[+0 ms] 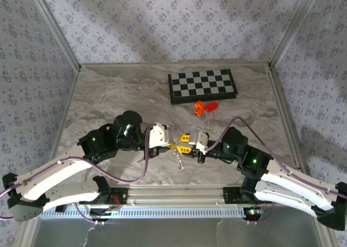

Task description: Put the keys on the keyring

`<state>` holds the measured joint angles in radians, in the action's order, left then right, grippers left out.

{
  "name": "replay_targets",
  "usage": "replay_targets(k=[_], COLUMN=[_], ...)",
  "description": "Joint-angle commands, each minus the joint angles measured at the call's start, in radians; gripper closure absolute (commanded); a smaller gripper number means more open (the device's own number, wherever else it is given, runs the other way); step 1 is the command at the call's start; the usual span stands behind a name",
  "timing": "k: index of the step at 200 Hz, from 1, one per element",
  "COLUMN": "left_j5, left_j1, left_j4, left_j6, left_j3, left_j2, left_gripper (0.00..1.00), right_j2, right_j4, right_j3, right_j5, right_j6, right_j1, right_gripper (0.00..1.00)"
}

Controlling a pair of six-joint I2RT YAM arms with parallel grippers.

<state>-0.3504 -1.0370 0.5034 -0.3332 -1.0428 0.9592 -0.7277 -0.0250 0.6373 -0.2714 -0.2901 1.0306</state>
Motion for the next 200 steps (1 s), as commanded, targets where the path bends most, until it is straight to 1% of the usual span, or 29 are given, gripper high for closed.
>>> replay_targets(k=[1, 24, 40, 82, 103, 124, 136, 163, 200], left_j5=[-0.008, -0.004, 0.000, 0.002, 0.001, -0.005, -0.007, -0.022, -0.044], left_j1=[-0.011, -0.018, -0.020, -0.031, -0.033, -0.032, -0.032, -0.031, -0.031], left_j4=[0.013, 0.019, 0.020, 0.020, -0.008, -0.109, -0.191, -0.381, -0.514], left_j6=[-0.027, -0.032, -0.033, -0.032, -0.020, 0.016, 0.048, 0.129, 0.193], left_j3=[-0.036, -0.042, -0.042, -0.043, -0.030, 0.035, 0.086, 0.202, 0.264], left_j2=[0.010, 0.016, 0.015, 0.015, 0.009, -0.034, -0.074, -0.154, -0.202], left_gripper=[1.00, 1.00, 1.00, 1.00, 0.99, 0.81, 0.76, 0.76, 0.78], right_j2=[0.001, -0.008, -0.012, -0.020, -0.007, 0.028, 0.048, 0.063, 0.073], right_j4=[-0.005, 0.002, 0.004, 0.022, 0.003, -0.076, -0.135, -0.254, -0.416], right_j3=[0.037, 0.041, 0.043, 0.049, 0.037, -0.003, -0.030, -0.059, -0.096], right_j5=[0.021, 0.032, 0.035, 0.065, 0.067, 0.035, -0.006, -0.102, -0.208], right_j6=[-0.021, -0.024, -0.026, -0.039, -0.034, -0.006, 0.019, 0.098, 0.220], right_j1=[0.011, 0.012, 0.015, 0.025, 0.025, 0.025, 0.024, 0.005, -0.046], right_gripper=[0.73, 0.76, 0.80, 1.00, 1.00, 1.00, 1.00, 1.00, 1.00])
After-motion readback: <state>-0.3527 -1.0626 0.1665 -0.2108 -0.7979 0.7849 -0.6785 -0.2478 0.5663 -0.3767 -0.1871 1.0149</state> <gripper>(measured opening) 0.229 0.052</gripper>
